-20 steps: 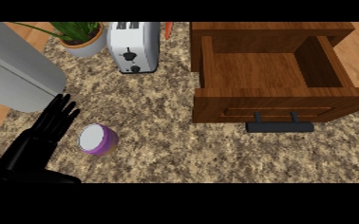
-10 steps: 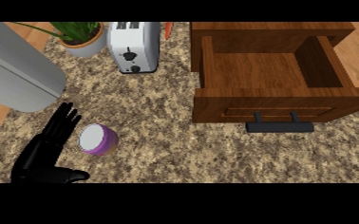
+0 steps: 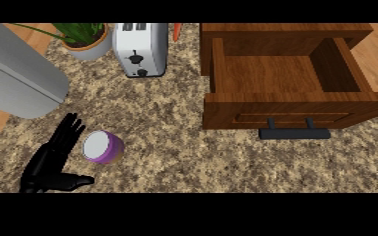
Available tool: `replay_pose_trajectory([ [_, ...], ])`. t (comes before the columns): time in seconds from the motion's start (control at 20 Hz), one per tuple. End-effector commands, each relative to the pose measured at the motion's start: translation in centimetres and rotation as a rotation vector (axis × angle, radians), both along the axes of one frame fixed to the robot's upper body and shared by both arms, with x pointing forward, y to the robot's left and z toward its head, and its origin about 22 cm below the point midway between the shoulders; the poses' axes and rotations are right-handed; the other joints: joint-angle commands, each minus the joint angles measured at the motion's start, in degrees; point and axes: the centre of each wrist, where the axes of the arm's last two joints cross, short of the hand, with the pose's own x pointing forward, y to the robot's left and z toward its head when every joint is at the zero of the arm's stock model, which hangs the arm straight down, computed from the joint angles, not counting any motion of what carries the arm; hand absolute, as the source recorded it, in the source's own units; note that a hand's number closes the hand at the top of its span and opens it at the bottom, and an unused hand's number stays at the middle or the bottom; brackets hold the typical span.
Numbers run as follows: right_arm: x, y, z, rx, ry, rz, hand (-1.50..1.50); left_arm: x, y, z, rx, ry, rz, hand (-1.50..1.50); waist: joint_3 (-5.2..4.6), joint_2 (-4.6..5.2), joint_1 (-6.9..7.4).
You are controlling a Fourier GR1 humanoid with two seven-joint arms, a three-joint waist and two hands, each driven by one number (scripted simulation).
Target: Pick up the can, place it into the drawer and close the drawer
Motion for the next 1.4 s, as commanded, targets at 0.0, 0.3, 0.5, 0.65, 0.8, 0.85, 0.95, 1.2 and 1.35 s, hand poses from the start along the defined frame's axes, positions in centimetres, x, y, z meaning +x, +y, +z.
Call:
replay_pose_trajectory([
  [0.0,0.4,1.2,-1.2,-0.002,0.016,0.019,-1.5,0.0,0.9,-1.5,-0.01,0.02,-0.009,-1.5,0.02,0.0,0.11],
  [0.3,-0.8,0.7,-0.9,0.005,-0.005,0.004,-1.5,1.3,-1.2,-4.0,-0.035,0.043,0.009,-1.5,0.01,0.0,-0.13],
  [0.5,0.1,-0.3,0.3,0.023,-0.017,-0.015,-1.5,0.3,-0.9,-5.7,-0.06,0.05,-0.014,-1.5,0.0,0.03,0.0],
  [0.65,-1.1,-1.2,0.7,-0.008,0.0,0.007,-1.5,1.2,-2.5,-6.7,-0.079,0.072,-0.015,-1.5,-0.01,0.03,-0.16],
  [0.8,0.1,0.0,-0.1,0.014,-0.012,-0.004,-1.5,2.4,-2.0,-5.2,-0.103,0.025,-0.01,-1.5,0.03,-0.01,0.16],
  [0.85,-0.5,-0.1,1.3,0.011,0.018,0.01,-1.5,1.9,-4.3,-6.8,-0.13,0.068,-0.022,-1.5,0.0,0.0,0.01],
  [0.95,-1.2,0.4,0.1,0.012,0.009,0.007,-1.5,2.7,-4.0,-5.4,-0.162,0.08,-0.017,-1.5,0.05,-0.08,0.19],
  [1.2,-1.2,1.5,1.7,0.009,0.011,0.022,-1.5,2.8,-3.1,-6.1,-0.223,0.071,-0.08,1.5,0.0,0.01,-0.01],
  [1.35,-0.9,1.4,0.6,0.026,0.003,0.038,-1.5,4.4,-5.1,-4.5,-0.238,0.06,-0.136,1.5,0.06,-0.13,0.27],
])
